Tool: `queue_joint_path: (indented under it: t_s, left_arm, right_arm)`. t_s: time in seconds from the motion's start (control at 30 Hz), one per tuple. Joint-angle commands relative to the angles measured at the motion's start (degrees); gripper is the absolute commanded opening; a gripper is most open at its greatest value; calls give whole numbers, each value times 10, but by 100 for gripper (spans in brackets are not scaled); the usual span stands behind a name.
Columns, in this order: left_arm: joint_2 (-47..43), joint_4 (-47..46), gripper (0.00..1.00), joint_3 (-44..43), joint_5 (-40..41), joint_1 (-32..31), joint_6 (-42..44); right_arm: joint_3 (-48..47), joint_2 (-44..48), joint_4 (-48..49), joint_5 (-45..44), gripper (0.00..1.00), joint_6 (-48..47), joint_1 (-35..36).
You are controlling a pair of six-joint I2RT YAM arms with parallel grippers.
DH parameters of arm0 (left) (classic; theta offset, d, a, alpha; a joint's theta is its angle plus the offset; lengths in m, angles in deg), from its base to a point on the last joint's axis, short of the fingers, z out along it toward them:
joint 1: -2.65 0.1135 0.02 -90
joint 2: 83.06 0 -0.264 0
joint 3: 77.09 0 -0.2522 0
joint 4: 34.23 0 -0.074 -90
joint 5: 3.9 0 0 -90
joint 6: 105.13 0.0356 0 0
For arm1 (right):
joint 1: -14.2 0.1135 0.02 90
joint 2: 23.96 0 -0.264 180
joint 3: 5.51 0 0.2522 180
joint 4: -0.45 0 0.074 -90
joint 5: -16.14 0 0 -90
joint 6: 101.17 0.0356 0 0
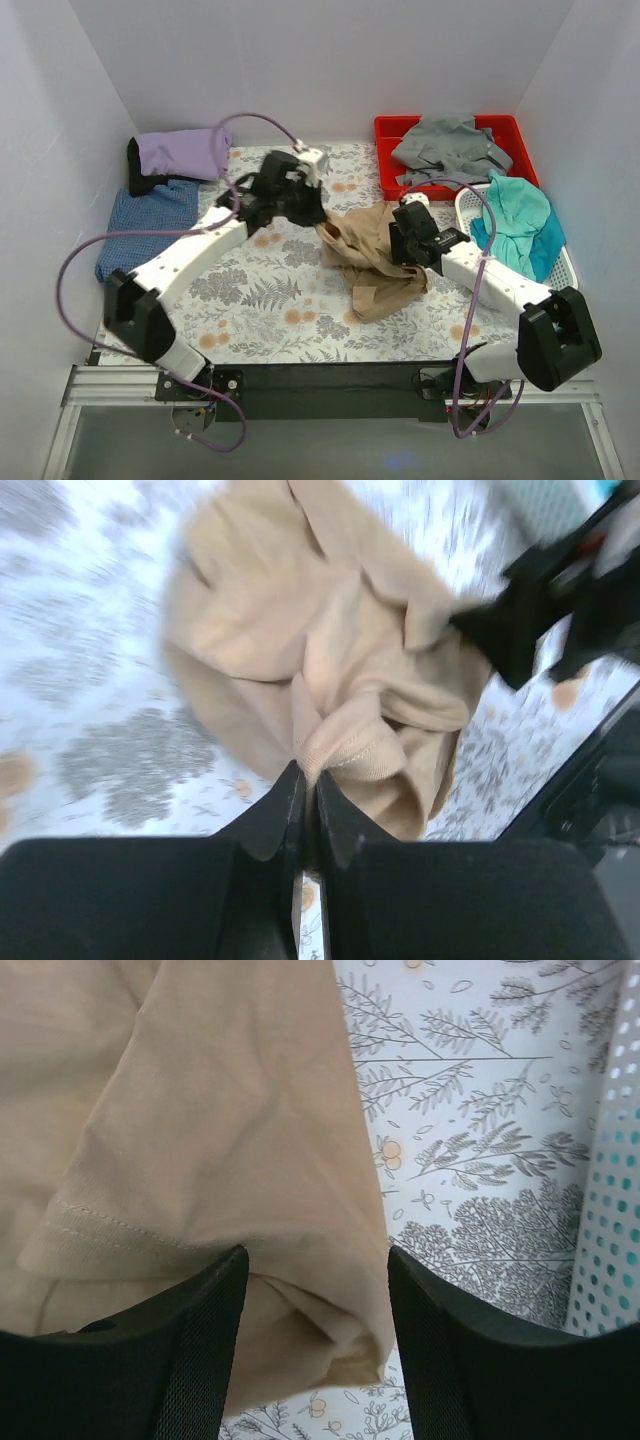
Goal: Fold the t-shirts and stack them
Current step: Flatten the tshirt out
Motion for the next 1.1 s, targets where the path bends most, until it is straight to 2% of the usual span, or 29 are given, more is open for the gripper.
queue_joint_path:
  t_s: [0.0, 0.13, 0.17, 0.27, 0.37, 0.4, 0.53, 0.57, 0.6, 0.63, 0.67, 0.7, 0.73, 0.83, 0.87, 0.93, 1.0, 1.07]
  left_arm:
    - [-142, 34, 0, -13, 44, 47, -11]
    - [-210, 80, 0, 2, 110, 64, -11]
    - [-219, 89, 0, 8, 150, 67, -13]
    - [-259, 117, 0, 39, 192, 73, -30]
    - [-287, 131, 0, 78, 226, 75, -45]
    - [-296, 147, 0, 85, 266, 75, -54]
    - [-303, 168, 0, 119, 358, 81, -76]
    - [-300, 169, 7, 119, 366, 82, -75]
    - [-297, 172, 28, 118, 375, 83, -77]
    - [-288, 175, 61, 113, 405, 83, -90]
    - [-285, 176, 62, 111, 417, 83, -92]
    - [-283, 176, 90, 109, 428, 84, -93]
    - [-280, 176, 93, 107, 439, 84, -94]
    - [-277, 165, 93, 96, 486, 83, -81]
    - [-279, 158, 93, 89, 473, 83, -49]
    - [-280, 118, 93, 81, 397, 83, -10]
    - [-269, 97, 93, 75, 260, 83, -2]
    - [-247, 89, 93, 76, 172, 83, -11]
  right_arm:
    - [3, -29, 54, 50, 64, -26, -3]
    - [-6, -71, 82, 39, 62, -36, -3]
    - [-12, -79, 85, 28, 61, -38, -4]
    - [-27, -107, 81, -6, 50, -40, -8]
    - [-31, -127, 74, -1, 38, -40, -22]
    - [-29, -130, 73, -4, 35, -39, -26]
    - [-21, -117, 74, -12, 37, -34, -33]
    - [-19, -111, 75, -3, 39, -35, -33]
    - [-20, -106, 77, 2, 40, -35, -33]
    - [-22, -96, 78, 10, 40, -40, -33]
    - [-23, -89, 78, 10, 41, -40, -33]
    - [-24, -84, 76, 13, 42, -40, -33]
    - [-25, -73, 76, 15, 42, -42, -33]
    - [-26, -48, 71, 43, 44, -40, -33]
    - [-26, -42, 72, 49, 44, -37, -32]
    - [-25, -25, 71, 66, 45, -31, -33]
    - [-25, -14, 71, 79, 46, -23, -33]
    - [-26, -9, 71, 98, 47, -19, -32]
